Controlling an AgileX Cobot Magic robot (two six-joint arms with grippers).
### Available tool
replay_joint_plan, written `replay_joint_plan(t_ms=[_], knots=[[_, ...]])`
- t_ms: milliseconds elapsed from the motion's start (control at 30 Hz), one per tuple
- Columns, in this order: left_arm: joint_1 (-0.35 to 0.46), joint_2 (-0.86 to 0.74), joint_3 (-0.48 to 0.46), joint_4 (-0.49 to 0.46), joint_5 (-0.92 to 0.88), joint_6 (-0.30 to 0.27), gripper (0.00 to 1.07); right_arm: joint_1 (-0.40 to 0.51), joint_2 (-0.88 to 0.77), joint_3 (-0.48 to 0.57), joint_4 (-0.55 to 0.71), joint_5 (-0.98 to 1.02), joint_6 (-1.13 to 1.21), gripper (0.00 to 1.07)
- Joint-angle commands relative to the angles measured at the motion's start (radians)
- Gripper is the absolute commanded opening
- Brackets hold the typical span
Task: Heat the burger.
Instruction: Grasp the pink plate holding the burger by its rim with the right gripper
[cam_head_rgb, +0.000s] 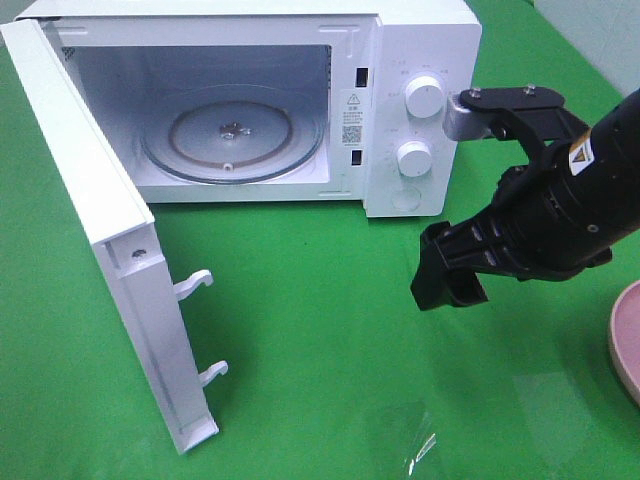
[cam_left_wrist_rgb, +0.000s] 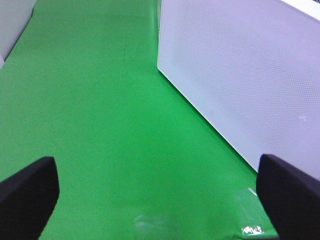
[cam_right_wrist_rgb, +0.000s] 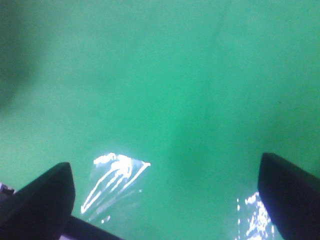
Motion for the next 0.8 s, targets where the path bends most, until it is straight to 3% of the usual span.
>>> replay_joint_plan(t_ms=[33,267,333,800], knots=[[-0.004,-0.016,0.000,0.002,-0.017,-0.002,1.01,-0.032,-0.007,-0.007,-0.009,0.094,-0.017,1.00],[-0.004,-0.016,0.000,0.002,-0.017,-0.002,1.01,-0.128,-0.007,-0.007,-0.075,0.192,-0.017,0.98],[-0.004,-0.016,0.000,0.002,-0.017,-0.002,1.01,-0.195,-0.007,-0.007,-0.114,0.230,-0.025,0.97],[-0.004,-0.016,0.000,0.002,-0.017,-0.002,1.01,-0.378,-0.007,-0.004,-0.155,0.271,-0.067,0.94]])
